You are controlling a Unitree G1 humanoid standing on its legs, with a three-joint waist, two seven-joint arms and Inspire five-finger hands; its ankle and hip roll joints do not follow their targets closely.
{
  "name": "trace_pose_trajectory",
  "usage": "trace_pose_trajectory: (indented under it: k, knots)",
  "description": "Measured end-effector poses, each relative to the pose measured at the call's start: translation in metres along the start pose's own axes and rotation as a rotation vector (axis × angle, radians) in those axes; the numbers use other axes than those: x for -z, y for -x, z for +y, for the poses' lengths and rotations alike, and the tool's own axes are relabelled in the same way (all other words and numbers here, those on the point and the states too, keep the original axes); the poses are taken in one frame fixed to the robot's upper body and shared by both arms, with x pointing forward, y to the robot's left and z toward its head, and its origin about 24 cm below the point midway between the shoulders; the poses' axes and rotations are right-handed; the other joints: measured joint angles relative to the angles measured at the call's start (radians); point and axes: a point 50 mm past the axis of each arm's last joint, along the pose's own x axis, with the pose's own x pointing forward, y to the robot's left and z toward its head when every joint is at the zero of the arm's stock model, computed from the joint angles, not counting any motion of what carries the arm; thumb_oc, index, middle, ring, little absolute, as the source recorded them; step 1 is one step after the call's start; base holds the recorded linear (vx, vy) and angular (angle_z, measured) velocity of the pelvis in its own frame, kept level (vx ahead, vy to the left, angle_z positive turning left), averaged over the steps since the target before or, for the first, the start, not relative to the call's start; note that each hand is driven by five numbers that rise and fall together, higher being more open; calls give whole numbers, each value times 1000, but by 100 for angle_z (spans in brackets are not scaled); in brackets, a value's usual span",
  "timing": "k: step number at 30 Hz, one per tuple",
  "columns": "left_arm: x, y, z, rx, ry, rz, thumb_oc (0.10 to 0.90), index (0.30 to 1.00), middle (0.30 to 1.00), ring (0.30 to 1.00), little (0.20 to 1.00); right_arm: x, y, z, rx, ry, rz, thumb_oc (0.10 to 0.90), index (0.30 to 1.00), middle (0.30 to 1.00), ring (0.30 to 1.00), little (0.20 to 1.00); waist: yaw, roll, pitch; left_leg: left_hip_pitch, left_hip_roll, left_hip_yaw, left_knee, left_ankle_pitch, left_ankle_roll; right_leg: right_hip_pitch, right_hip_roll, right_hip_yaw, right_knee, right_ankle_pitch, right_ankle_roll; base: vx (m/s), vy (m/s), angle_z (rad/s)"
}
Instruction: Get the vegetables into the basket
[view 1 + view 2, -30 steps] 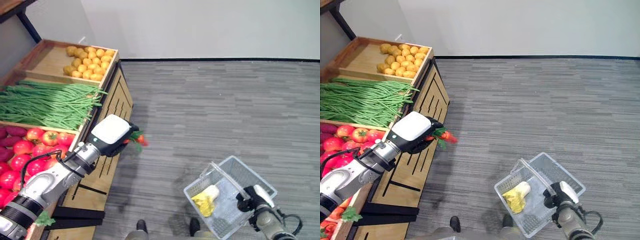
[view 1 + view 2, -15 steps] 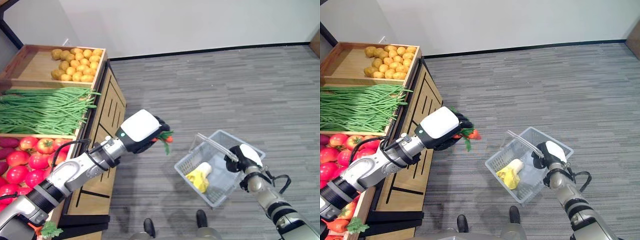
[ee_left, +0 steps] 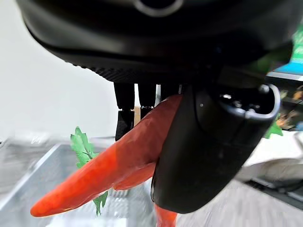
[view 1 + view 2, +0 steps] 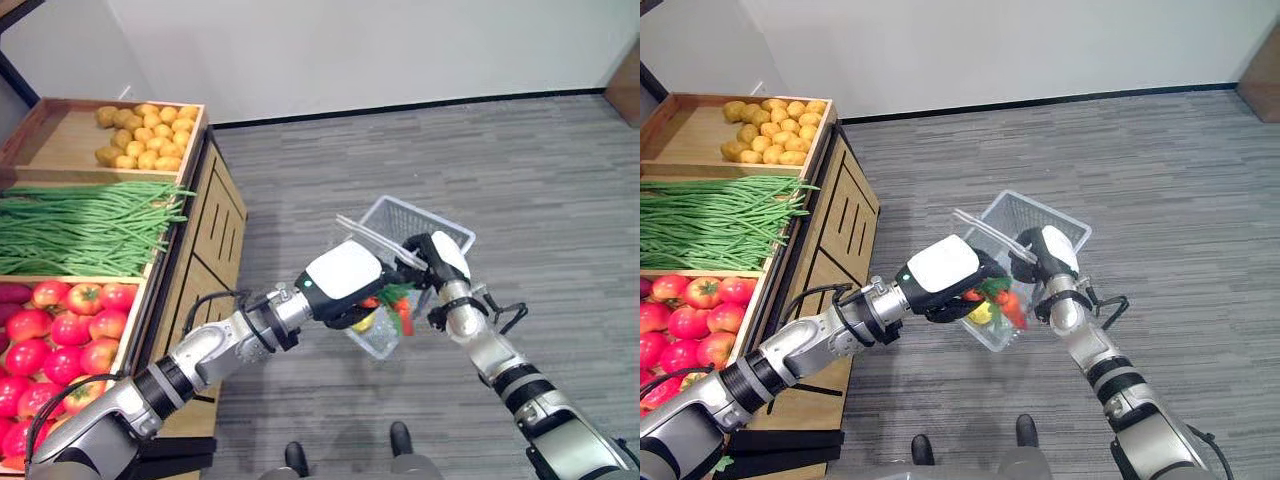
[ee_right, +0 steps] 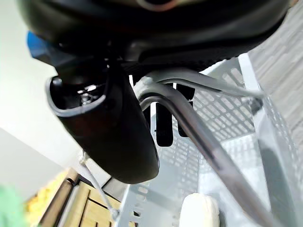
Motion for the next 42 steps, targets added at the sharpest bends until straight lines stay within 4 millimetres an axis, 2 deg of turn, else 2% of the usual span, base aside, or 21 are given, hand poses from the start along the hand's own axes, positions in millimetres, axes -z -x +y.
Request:
trace_pose_trajectory:
  k: [5,10,17,20,25,29,34,41,42]
  knots:
    - [10,9,-8,26,-13,68,400,300,300,300,300,-4,12,2,-8,-55,-38,400,300,300,300,300,-2,0,0,0,0,2,0,0,0,0,0,1,0,0,0,1,0,-1]
    - [25,25,-22,27,32,205,400,300,300,300,300,6,39,17,-81,-191,7,400,300,300,300,300,-6,-3,-1,2,1,7,0,0,0,-3,1,8,0,0,-1,-3,2,-2]
    - [44,38,-35,24,59,374,400,300,300,300,300,13,67,33,-188,-339,54,400,300,300,300,300,-19,-11,-1,5,1,17,0,-1,0,-7,3,19,0,3,-3,-7,8,-5]
    - [51,44,-42,41,47,426,400,300,300,300,300,6,77,37,-263,-384,24,400,300,300,300,300,-26,-17,0,5,1,33,0,-1,0,-16,6,31,0,6,-4,-23,11,-14]
    - [54,44,-55,48,85,489,400,300,300,300,300,-10,82,45,-338,-455,-29,400,300,300,300,300,-42,-33,0,7,6,47,0,-1,0,-23,10,45,0,11,-5,-17,1,-9]
    - [45,35,-67,62,128,480,400,300,300,300,300,-26,83,48,-373,-473,-90,400,300,300,300,300,-43,-44,-3,8,7,55,0,-1,0,-26,10,54,0,13,-5,-14,-3,-4]
    - [36,32,-85,124,130,464,400,300,300,300,300,-37,81,52,-396,-492,-131,400,300,300,300,300,-46,-46,-5,9,6,60,0,-1,0,-28,10,59,0,15,-5,-9,-1,-2]
    - [35,36,-107,200,132,508,400,300,300,300,300,-45,79,53,-418,-496,-160,400,300,300,300,300,-55,-47,-5,8,8,65,0,-1,0,-33,11,64,0,16,-6,-7,-2,-2]
    - [35,37,-109,210,125,510,445,363,363,363,363,-46,78,53,-422,-490,-164,400,300,300,300,300,-57,-47,-5,8,8,65,0,-1,0,-33,12,64,0,16,-6,0,0,0]
